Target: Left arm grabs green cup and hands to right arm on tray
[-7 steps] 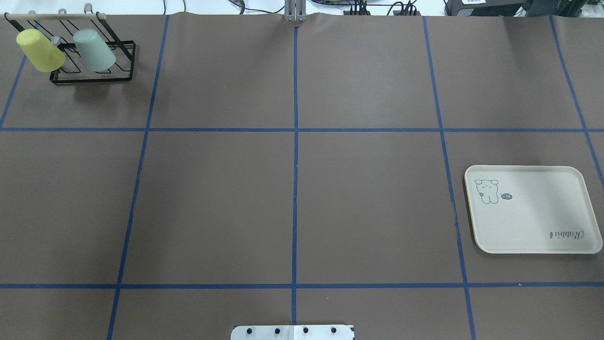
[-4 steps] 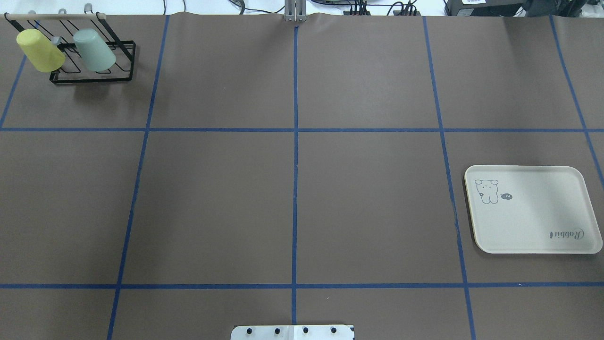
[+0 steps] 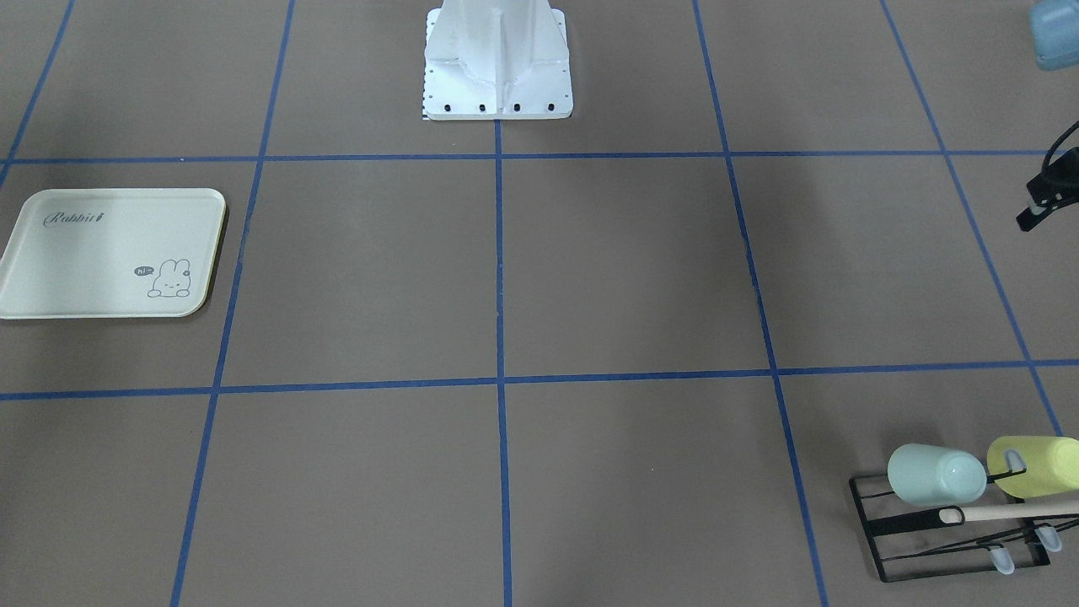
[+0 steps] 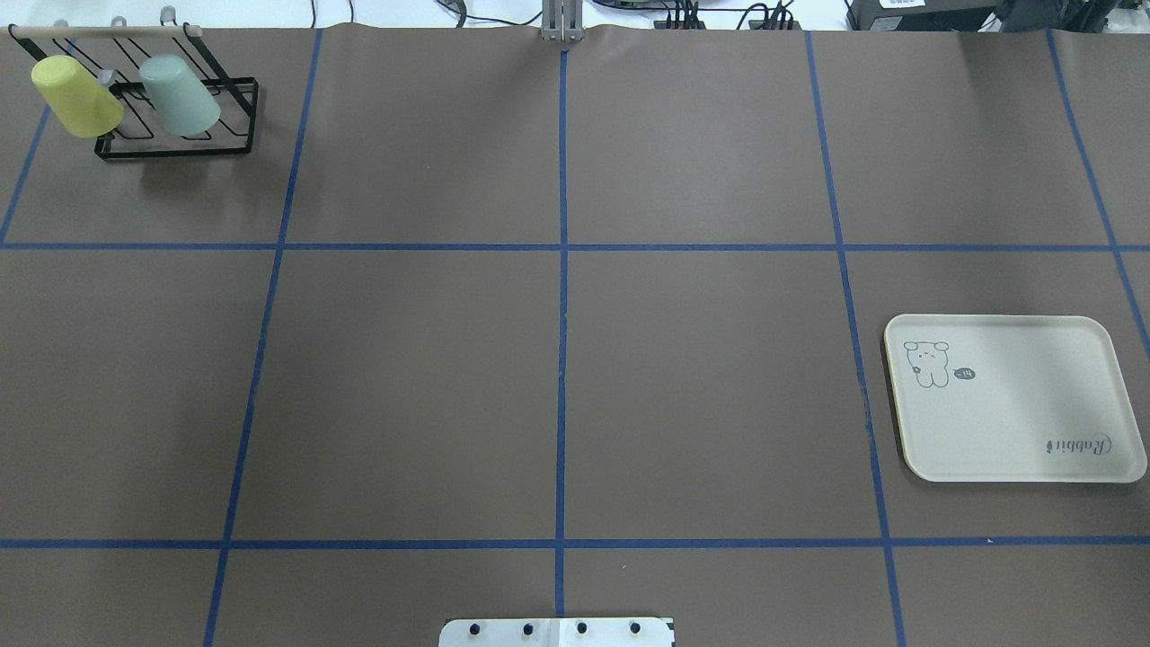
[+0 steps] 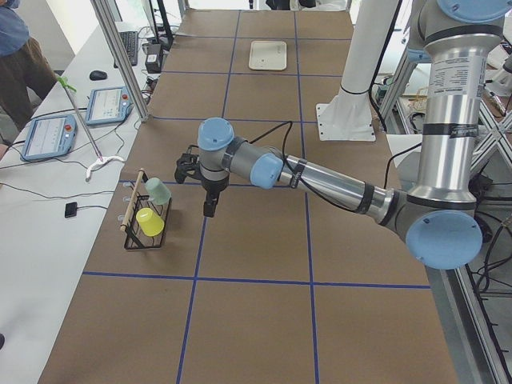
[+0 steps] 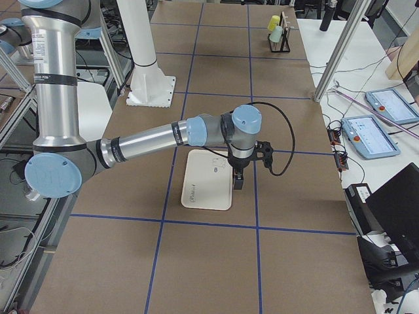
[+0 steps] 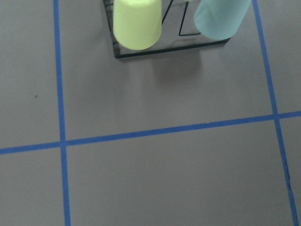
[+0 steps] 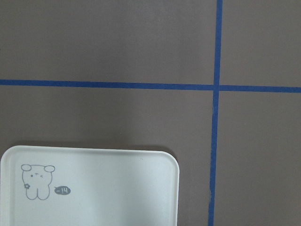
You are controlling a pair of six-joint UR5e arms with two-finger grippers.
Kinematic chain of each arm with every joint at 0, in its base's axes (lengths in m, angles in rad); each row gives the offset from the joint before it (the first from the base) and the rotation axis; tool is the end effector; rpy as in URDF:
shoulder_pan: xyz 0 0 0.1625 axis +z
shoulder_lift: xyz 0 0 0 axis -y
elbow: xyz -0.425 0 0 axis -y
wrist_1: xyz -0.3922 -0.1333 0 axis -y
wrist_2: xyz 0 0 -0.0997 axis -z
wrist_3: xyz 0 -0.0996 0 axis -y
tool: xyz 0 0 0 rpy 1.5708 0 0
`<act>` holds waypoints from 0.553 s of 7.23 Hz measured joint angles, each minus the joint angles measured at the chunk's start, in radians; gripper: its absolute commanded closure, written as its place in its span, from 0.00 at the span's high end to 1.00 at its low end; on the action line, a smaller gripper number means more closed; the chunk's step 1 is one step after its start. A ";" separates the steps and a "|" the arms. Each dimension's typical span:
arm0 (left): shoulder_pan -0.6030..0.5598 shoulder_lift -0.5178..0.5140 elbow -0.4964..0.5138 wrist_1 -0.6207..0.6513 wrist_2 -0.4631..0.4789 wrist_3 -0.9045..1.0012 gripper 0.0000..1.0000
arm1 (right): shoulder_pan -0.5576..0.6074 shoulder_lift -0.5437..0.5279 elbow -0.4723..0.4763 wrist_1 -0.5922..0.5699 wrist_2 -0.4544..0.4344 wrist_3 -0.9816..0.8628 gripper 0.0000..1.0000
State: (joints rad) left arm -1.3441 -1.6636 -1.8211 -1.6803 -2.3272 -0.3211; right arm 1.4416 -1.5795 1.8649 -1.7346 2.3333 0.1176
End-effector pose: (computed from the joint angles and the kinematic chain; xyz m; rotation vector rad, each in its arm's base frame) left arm 0.0559 -0.5311 0.4753 0.2134 0.8311 0.0826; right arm 0.0021 -0.4846 0.5365 0.0210 -0.7700 -0.0574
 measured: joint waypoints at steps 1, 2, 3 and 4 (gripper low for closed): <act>0.038 -0.069 0.053 -0.001 0.031 -0.011 1.00 | -0.013 -0.003 -0.015 0.039 0.005 0.000 1.00; 0.066 -0.137 0.109 -0.004 0.060 -0.030 1.00 | -0.025 -0.005 -0.022 0.066 0.013 0.000 1.00; 0.092 -0.213 0.176 -0.010 0.080 -0.068 1.00 | -0.033 -0.006 -0.025 0.081 0.021 0.001 1.00; 0.114 -0.287 0.250 -0.016 0.090 -0.104 1.00 | -0.046 -0.006 -0.026 0.087 0.026 0.001 1.00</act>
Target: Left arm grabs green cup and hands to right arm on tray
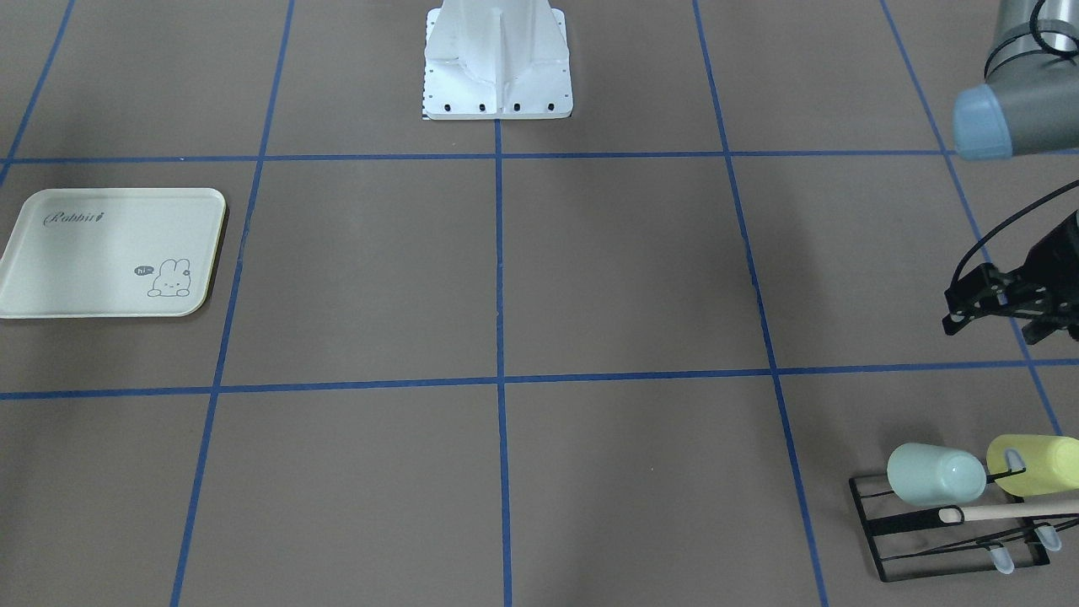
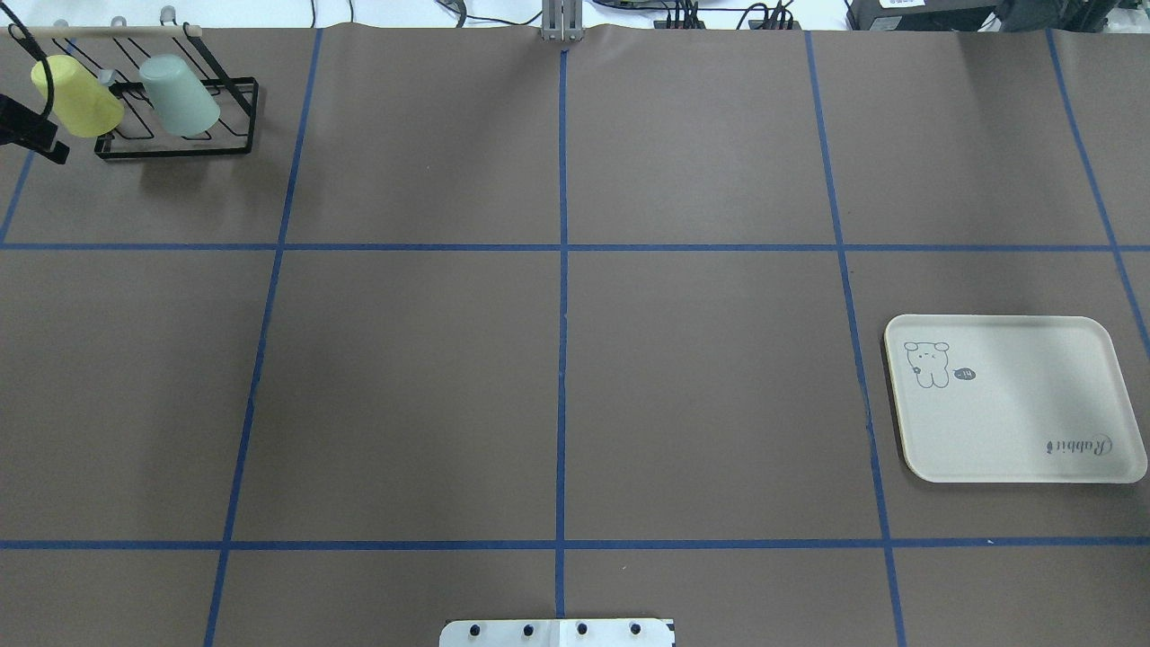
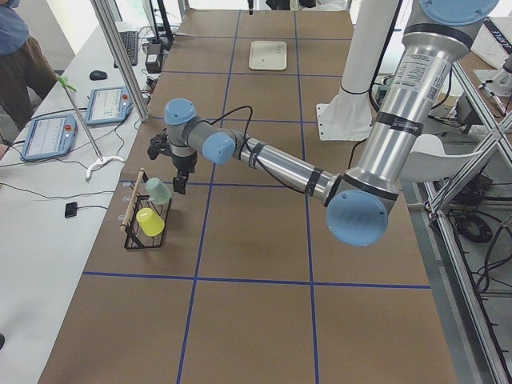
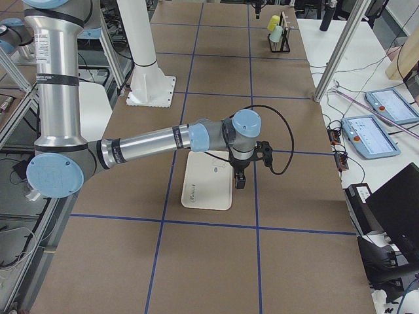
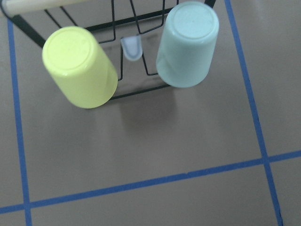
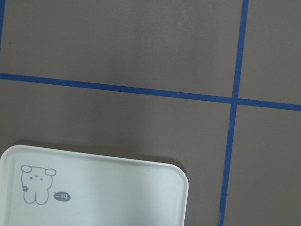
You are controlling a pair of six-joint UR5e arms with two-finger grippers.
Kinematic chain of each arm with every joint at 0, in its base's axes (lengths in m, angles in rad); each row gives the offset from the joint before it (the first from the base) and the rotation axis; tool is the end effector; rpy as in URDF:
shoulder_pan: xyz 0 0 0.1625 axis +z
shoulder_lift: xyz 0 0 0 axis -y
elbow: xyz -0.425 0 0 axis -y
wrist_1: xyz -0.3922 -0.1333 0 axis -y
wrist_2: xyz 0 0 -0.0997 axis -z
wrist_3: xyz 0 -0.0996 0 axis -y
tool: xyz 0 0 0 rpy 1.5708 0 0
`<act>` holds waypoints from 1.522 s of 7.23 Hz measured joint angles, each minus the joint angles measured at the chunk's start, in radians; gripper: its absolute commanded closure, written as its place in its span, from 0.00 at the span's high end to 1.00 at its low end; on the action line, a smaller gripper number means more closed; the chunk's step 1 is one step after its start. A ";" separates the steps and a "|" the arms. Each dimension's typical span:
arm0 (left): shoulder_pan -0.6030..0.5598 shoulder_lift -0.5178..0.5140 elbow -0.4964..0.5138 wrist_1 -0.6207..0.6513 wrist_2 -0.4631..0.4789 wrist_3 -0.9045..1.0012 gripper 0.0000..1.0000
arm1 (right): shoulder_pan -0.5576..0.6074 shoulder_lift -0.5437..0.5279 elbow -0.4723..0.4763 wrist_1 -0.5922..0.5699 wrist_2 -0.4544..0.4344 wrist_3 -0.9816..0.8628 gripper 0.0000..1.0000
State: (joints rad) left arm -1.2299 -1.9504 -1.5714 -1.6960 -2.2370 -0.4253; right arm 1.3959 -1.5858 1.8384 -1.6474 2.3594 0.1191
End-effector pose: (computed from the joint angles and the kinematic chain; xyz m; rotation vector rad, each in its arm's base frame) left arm 0.1486 -0.6336 0.4319 0.2074 0.7856 0.0886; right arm -0.0225 -0.4873 0.5411 0.0498 -0.8028 -0.1221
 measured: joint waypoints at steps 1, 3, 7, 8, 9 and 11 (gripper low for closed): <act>0.014 -0.053 0.057 -0.006 0.005 -0.020 1.00 | -0.015 0.000 -0.001 0.003 0.002 0.001 1.00; 0.029 -0.093 0.130 -0.069 0.025 -0.031 1.00 | -0.047 0.000 -0.001 0.005 0.000 0.002 1.00; 0.053 -0.182 0.291 -0.147 0.042 -0.192 1.00 | -0.065 0.002 -0.001 0.006 -0.004 0.003 1.00; 0.055 -0.192 0.314 -0.152 0.043 -0.206 0.99 | -0.066 0.002 -0.001 0.006 -0.005 0.004 1.00; 0.056 -0.196 0.332 -0.156 0.043 -0.210 1.00 | -0.068 0.003 -0.001 0.006 -0.005 0.004 1.00; 0.056 -0.225 0.382 -0.168 0.065 -0.211 0.99 | -0.072 0.003 -0.001 0.006 -0.005 0.005 1.00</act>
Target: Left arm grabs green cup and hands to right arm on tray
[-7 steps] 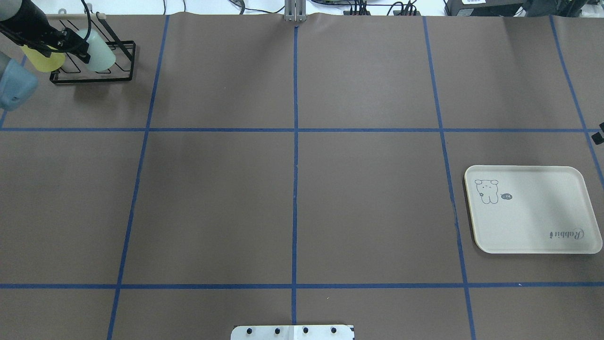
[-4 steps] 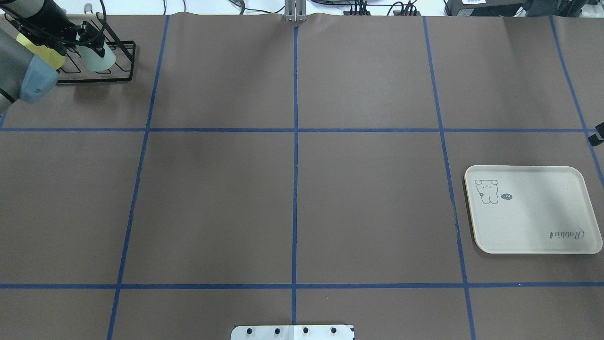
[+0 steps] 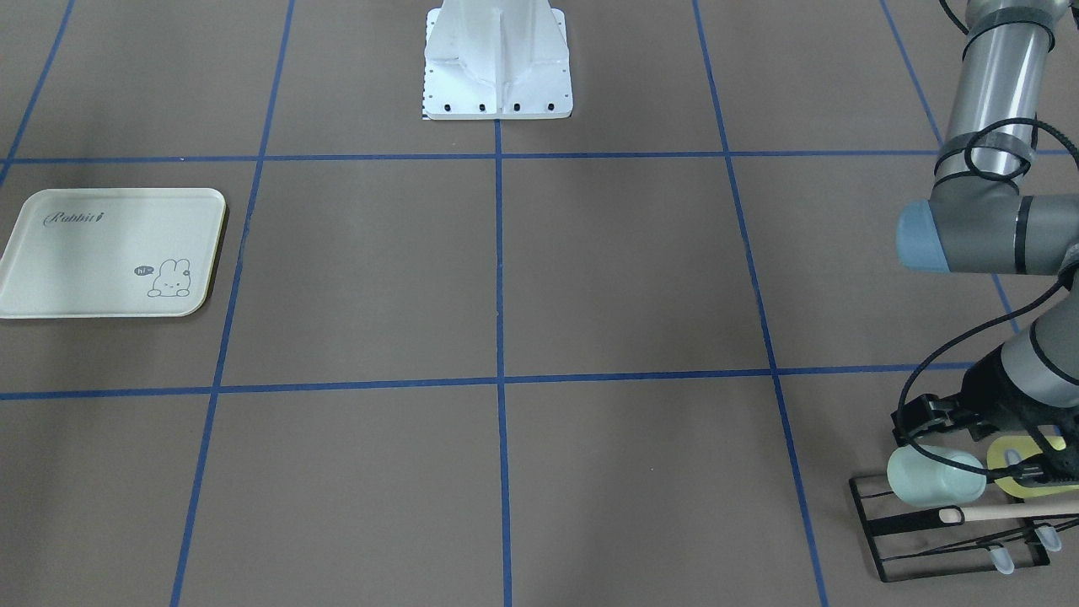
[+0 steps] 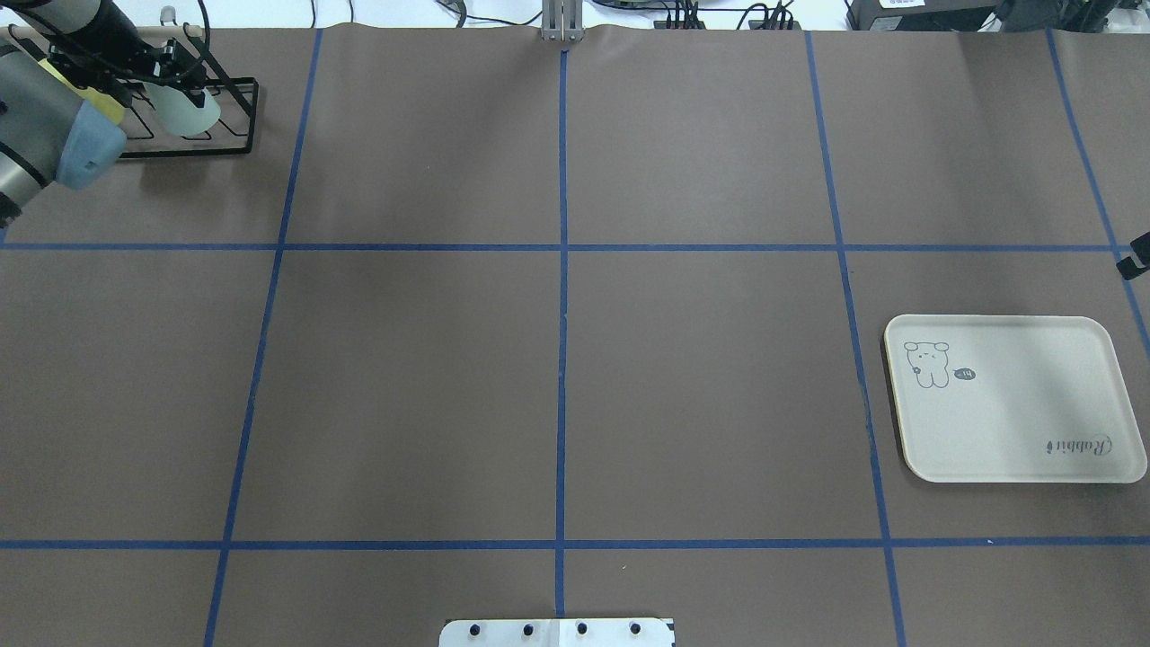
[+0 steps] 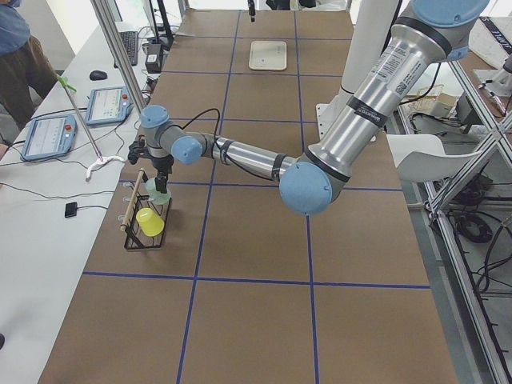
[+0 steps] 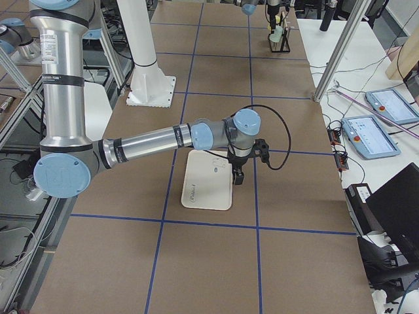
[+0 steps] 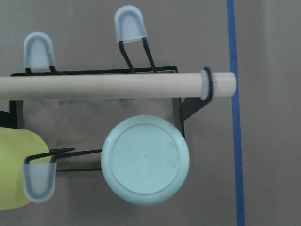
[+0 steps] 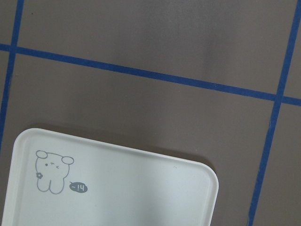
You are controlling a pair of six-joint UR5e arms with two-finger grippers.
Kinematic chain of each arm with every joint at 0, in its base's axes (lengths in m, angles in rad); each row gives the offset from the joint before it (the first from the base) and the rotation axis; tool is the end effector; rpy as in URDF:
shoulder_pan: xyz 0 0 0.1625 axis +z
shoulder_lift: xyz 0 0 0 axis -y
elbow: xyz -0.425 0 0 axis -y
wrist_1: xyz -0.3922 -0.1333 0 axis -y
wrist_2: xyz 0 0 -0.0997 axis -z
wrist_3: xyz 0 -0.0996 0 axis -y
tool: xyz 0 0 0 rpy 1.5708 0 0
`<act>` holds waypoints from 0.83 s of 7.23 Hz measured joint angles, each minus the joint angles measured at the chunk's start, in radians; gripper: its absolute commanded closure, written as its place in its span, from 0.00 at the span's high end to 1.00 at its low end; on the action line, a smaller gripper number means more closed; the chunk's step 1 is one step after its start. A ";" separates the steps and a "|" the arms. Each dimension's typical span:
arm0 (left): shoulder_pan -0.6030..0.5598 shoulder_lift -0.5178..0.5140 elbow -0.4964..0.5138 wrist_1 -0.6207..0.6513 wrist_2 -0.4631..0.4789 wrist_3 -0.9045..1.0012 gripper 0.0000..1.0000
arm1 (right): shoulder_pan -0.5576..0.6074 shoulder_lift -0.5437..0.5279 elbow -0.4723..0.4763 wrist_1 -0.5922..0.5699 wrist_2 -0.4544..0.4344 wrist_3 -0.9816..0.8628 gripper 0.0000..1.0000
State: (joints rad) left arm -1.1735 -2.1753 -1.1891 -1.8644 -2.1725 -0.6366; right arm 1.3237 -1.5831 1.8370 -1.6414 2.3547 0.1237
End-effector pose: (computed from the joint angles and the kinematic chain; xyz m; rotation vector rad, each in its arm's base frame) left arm 0.2198 -0.7225 0.4477 0.1444 0.7580 -0.0720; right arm -0.0576 -0.4859 0.5401 0.0268 -0.8014 -0.1886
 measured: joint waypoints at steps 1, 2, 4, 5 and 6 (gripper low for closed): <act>0.000 -0.013 0.020 -0.003 0.014 0.000 0.99 | -0.002 0.000 0.000 0.000 0.000 0.000 1.00; 0.000 -0.021 0.034 -0.005 0.034 0.003 0.99 | -0.003 0.000 -0.001 0.000 0.000 0.000 1.00; 0.000 -0.031 0.052 -0.004 0.064 0.008 0.98 | -0.006 -0.001 -0.001 0.000 -0.001 0.000 1.00; 0.000 -0.039 0.061 -0.004 0.068 0.007 0.98 | -0.007 -0.001 -0.001 0.000 -0.001 -0.001 1.00; 0.000 -0.047 0.068 -0.004 0.069 0.006 0.94 | -0.007 -0.001 0.000 0.000 -0.001 -0.001 1.00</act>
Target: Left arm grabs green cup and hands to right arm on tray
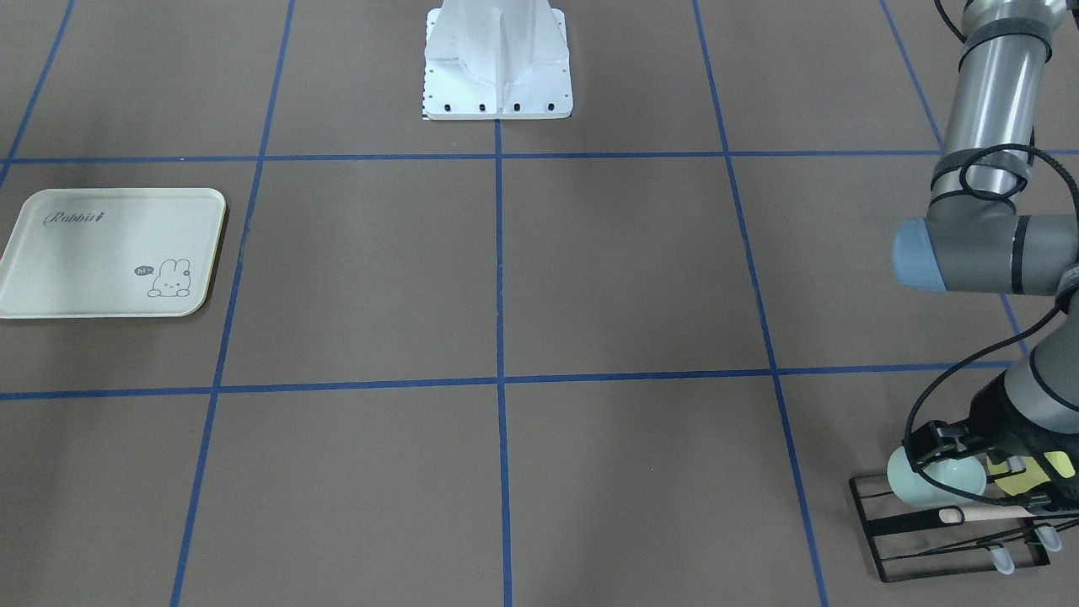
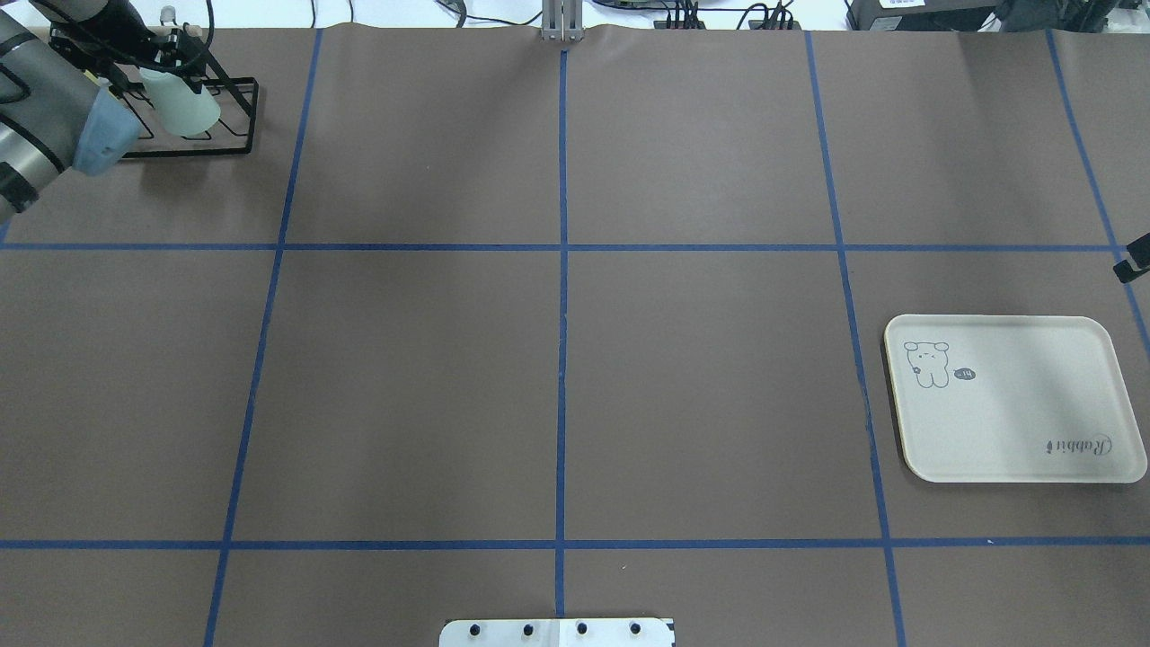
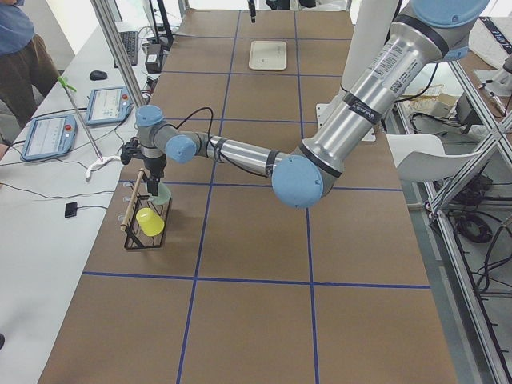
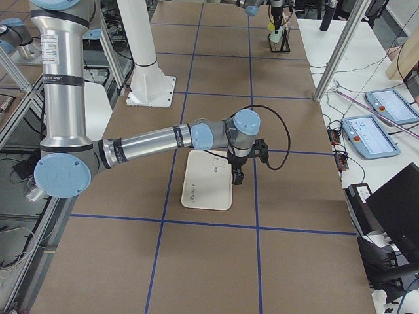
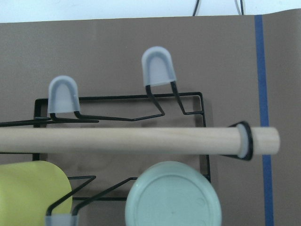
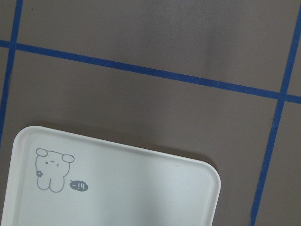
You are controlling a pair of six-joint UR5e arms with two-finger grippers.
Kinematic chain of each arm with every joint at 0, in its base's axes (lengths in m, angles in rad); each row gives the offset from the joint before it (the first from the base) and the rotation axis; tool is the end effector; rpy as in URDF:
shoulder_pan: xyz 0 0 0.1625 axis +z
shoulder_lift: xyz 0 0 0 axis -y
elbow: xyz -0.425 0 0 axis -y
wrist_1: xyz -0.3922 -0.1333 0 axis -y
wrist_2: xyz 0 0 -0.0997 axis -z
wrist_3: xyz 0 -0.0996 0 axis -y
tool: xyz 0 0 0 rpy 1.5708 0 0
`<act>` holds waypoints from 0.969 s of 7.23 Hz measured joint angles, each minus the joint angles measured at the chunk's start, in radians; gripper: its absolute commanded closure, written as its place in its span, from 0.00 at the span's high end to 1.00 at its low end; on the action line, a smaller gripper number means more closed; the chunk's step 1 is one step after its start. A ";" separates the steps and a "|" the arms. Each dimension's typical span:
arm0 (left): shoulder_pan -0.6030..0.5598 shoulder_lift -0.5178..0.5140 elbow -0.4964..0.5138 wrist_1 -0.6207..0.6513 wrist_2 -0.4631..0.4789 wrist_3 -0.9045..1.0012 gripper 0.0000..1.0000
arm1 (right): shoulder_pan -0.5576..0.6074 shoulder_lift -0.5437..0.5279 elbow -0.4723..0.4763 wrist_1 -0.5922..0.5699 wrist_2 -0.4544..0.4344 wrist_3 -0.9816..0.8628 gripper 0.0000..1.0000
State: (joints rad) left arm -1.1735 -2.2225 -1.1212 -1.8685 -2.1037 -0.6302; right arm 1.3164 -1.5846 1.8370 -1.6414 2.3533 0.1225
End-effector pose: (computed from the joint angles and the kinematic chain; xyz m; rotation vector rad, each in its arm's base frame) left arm 0.2219 -0.7426 0.4492 0.1684 0.6938 -0.0898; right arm -0.0609 -0.4850 0.5410 0.0232 -0.8000 -0.1959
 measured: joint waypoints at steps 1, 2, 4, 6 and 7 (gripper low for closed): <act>0.000 -0.008 0.007 0.000 0.000 -0.001 0.90 | 0.000 0.000 0.000 0.000 0.000 0.000 1.00; 0.001 -0.012 0.012 0.000 0.001 0.000 0.86 | 0.000 0.000 0.001 0.000 0.000 0.000 1.00; 0.001 -0.013 0.025 -0.016 0.001 0.000 0.28 | 0.000 0.000 0.001 0.000 0.000 0.000 1.00; 0.001 -0.013 0.029 -0.034 -0.002 -0.006 0.00 | -0.003 0.000 0.001 0.000 0.002 0.001 1.00; -0.003 -0.012 0.016 -0.033 -0.007 -0.007 0.00 | -0.005 0.000 0.001 0.000 0.003 0.002 1.00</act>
State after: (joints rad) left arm -1.1765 -2.2348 -1.1057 -1.9015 -2.1111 -0.6371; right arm 1.3113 -1.5846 1.8377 -1.6414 2.3558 0.1241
